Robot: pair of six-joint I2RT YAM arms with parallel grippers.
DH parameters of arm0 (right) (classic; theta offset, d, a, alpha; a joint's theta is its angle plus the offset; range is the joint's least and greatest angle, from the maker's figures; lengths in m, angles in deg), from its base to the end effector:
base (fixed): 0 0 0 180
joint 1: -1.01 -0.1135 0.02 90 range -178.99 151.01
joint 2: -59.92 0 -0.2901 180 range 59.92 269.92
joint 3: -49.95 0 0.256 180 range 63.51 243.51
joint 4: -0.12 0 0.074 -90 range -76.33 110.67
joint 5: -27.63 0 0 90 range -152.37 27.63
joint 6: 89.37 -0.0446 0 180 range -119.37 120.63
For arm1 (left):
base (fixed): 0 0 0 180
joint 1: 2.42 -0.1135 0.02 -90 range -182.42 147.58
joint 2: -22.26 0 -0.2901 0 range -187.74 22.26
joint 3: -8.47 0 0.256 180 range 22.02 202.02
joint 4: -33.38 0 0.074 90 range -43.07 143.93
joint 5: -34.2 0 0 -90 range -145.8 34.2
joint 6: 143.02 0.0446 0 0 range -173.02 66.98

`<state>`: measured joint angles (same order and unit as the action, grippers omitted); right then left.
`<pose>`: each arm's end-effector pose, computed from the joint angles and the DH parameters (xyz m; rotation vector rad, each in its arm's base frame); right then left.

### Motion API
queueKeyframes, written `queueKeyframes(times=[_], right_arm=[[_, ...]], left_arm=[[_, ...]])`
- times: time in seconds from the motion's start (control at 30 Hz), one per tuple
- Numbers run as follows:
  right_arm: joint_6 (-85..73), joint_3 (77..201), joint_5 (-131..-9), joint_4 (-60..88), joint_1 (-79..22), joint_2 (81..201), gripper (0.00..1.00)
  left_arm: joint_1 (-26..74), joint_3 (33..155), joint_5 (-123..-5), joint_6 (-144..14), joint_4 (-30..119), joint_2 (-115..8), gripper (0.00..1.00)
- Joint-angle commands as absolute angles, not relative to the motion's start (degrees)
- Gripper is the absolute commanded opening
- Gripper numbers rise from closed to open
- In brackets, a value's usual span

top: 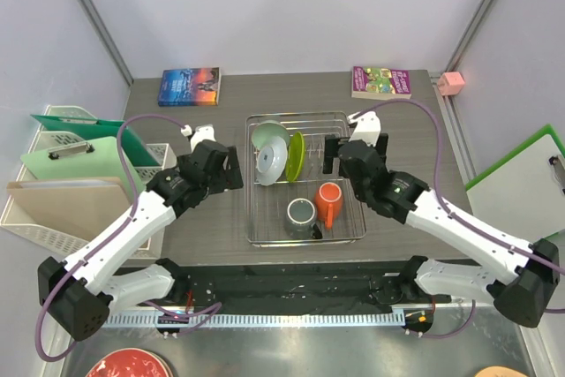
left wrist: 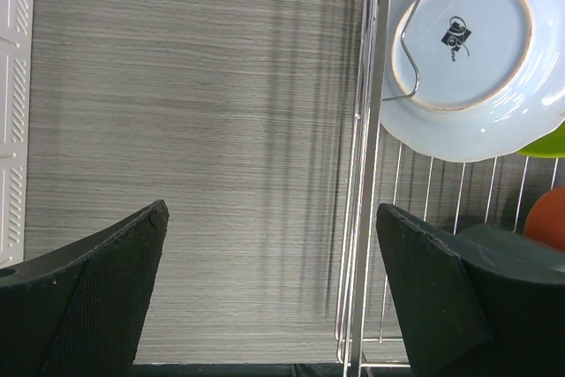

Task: Unload the mixed dishes from the dish rack
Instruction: Pick up the plate from the dish rack.

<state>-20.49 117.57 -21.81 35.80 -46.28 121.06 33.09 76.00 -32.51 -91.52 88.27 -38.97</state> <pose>0.1763 0.1482 0.3438 -0.0290 1.9506 0.0462 0.1819 -0.1081 0.3097 -0.2420 2.3228 -0.1465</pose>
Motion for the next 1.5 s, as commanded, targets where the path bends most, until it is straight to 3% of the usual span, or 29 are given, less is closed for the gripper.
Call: queueKeyframes(times=[0.0,0.1,0.17,0.27,0.53,1.47], right_arm=[[-20.3,119.1,-24.0,35.6,-46.4,124.3,0.98],[-20.9,121.9,-23.0,36.5,-46.4,128.5,0.92],[-21.3,125.5,-21.8,37.8,-46.3,130.9,0.81],[-22.6,131.3,-17.1,41.2,-46.8,136.0,0.75],[-23.6,145.8,-9.4,49.5,-49.1,147.5,0.72],[-30.0,147.4,-21.4,47.0,-49.2,160.5,0.66]], left_arm=[[33.0,76.0,-32.6,-91.5,86.2,-38.6,1.00],[33.0,76.2,-31.4,-91.8,87.3,-39.9,1.00],[33.0,76.6,-30.8,-91.9,88.3,-40.8,1.00],[33.0,77.2,-29.5,-92.1,89.9,-41.8,1.00],[33.0,75.9,-31.0,-92.4,88.6,-39.8,1.00],[33.0,74.5,-33.7,-93.4,87.5,-37.9,0.99]])
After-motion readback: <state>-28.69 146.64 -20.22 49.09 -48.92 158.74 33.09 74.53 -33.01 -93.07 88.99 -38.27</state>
